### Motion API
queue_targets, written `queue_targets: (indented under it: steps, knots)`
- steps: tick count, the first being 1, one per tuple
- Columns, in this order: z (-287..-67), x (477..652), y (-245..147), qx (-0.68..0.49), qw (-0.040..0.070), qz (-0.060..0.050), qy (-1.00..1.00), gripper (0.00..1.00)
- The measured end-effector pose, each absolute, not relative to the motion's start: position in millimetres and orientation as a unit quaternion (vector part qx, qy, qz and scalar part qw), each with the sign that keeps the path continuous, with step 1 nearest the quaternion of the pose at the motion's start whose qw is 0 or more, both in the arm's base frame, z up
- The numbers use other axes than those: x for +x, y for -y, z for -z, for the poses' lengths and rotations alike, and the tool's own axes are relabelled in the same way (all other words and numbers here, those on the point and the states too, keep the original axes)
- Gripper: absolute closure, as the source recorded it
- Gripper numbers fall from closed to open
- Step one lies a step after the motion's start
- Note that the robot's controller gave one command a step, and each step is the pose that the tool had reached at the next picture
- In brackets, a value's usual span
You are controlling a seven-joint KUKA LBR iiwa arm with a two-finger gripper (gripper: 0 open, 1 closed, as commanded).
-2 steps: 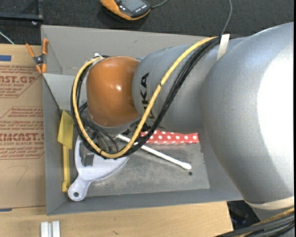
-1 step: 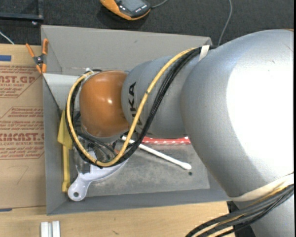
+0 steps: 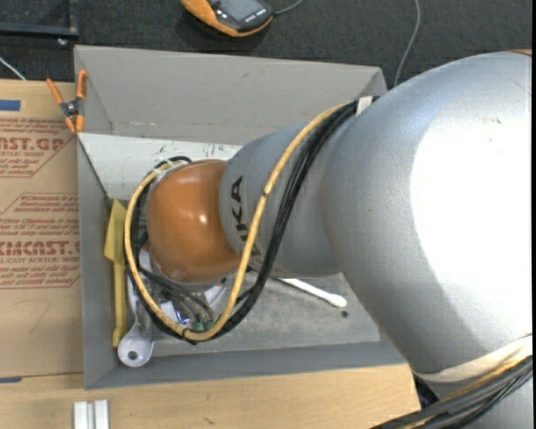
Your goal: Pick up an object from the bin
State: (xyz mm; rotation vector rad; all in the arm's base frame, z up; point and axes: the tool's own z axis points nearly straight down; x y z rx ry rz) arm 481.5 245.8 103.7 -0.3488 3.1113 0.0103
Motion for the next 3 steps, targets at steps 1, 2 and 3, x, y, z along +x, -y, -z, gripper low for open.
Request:
queue_targets:
  steps: [1,2,3]
  knots:
    - [-125.7,530.8,-239.9,-0.111,0.008,-0.004,-0.994,1.00]
    - [-205.8,502.6,-233.2,-0.098,0.003,-0.003,-0.995,1.00]
    - [-152.8,548.4,-231.0,-0.144,0.011,-0.004,-0.989,1.00]
